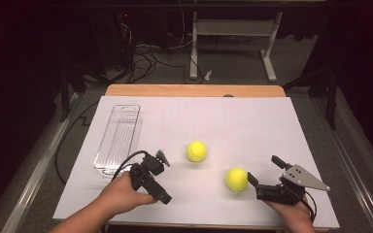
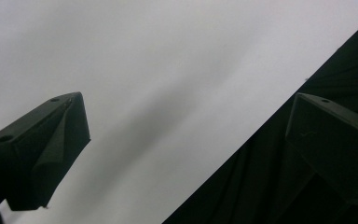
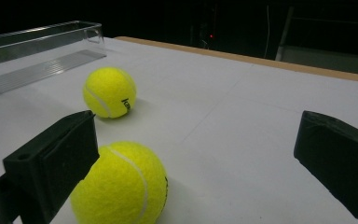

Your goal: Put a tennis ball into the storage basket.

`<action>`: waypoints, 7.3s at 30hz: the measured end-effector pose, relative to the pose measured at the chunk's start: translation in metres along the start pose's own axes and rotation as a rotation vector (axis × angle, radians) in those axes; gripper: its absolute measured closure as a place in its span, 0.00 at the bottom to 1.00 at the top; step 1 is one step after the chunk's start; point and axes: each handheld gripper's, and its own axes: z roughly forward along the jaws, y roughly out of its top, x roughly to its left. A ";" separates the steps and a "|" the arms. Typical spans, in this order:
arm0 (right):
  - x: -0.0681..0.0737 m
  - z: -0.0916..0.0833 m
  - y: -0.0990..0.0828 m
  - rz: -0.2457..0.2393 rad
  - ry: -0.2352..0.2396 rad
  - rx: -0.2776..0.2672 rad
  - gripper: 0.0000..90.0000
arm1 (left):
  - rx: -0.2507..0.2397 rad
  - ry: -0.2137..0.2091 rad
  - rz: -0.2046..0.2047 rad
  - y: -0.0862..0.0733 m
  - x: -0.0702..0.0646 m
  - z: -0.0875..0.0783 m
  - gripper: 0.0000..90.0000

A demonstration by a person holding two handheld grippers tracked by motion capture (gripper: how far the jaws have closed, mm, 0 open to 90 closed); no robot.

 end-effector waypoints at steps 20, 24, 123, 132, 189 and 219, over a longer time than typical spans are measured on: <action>0.001 -0.002 0.001 -0.007 0.008 -0.009 0.01 | -0.016 -0.023 0.033 0.038 -0.007 -0.001 0.01; 0.001 -0.002 0.001 -0.003 0.009 -0.013 0.01 | -0.017 -0.025 0.038 0.046 -0.008 -0.002 0.01; -0.005 -0.006 0.002 0.002 0.028 -0.033 0.01 | -0.016 -0.019 -0.065 0.167 0.038 0.040 0.20; -0.005 -0.006 0.002 0.003 0.028 -0.033 0.01 | -0.021 -0.034 -0.068 0.166 0.039 0.038 0.29; 0.000 -0.005 0.003 -0.019 0.033 -0.025 0.01 | 0.036 -0.003 -0.002 0.104 0.024 -0.035 0.29; 0.003 -0.003 0.002 -0.026 0.039 -0.015 0.01 | 0.000 -0.003 -0.102 0.064 0.069 -0.067 0.29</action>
